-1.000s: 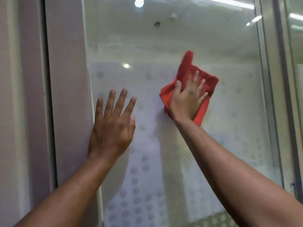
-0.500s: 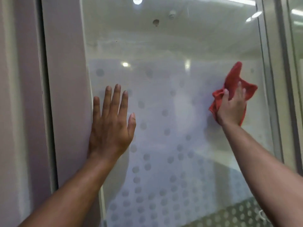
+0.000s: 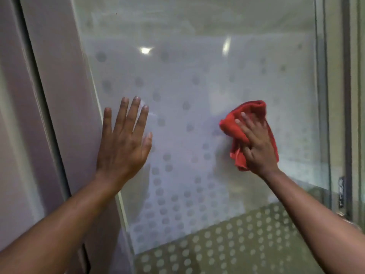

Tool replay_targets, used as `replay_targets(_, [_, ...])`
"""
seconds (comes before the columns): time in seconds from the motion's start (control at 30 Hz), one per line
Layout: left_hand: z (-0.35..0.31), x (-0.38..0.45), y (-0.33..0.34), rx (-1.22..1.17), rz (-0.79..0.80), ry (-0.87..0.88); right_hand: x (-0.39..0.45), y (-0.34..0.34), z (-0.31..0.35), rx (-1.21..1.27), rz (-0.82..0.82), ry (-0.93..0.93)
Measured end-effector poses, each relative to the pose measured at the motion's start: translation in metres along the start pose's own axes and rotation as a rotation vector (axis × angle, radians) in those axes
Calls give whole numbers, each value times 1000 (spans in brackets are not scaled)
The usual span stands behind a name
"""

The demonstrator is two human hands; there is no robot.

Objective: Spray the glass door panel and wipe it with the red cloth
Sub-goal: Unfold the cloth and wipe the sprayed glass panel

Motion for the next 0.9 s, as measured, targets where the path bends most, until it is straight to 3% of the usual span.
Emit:
replay_targets(0.07, [-4, -14, 6, 21, 13, 26, -50, -13, -51, 25, -266, 488])
replay_targets(0.13, [-3, -15, 8, 24, 13, 9, -115, -4, -51, 67, -519, 923])
replay_targets(0.2, [-4, -14, 8, 17, 11, -5, -156, 22, 1, 83, -609, 1068])
replay_targets(0.27, [-6, -15, 9, 15, 25, 5, -173, 54, 82, 120, -439, 922])
replay_targets(0.37, [-5, -15, 6, -27, 19, 22, -189, 99, 190, 86, 53, 266])
replay_targets(0.43, [5, -13, -1, -93, -17, 18, -187, 109, 206, -21, 203, -170])
replay_targets(0.5, [27, -4, -11, -121, -71, -36, -145, 103, 202, -47, 249, -390])
replay_targets(0.63, [65, 7, -19, -144, -132, -185, -5, 71, 200, -24, 186, -389])
replay_targets(0.8, [74, 2, -19, -221, -170, -245, 204, 40, 215, -90, 61, -337])
replay_targets(0.9, [77, 1, -18, -234, -191, -261, 272, 37, 226, -92, 55, -281])
Point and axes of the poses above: each hand's wrist, its own x-axis towards the middle knuckle, its own y-axis out of the palm, z = x × y, the point moved 9 cm from there along x, towards the middle knuckle, and after that the axes turned 4 degrees about -y, right-handed, at the moved point
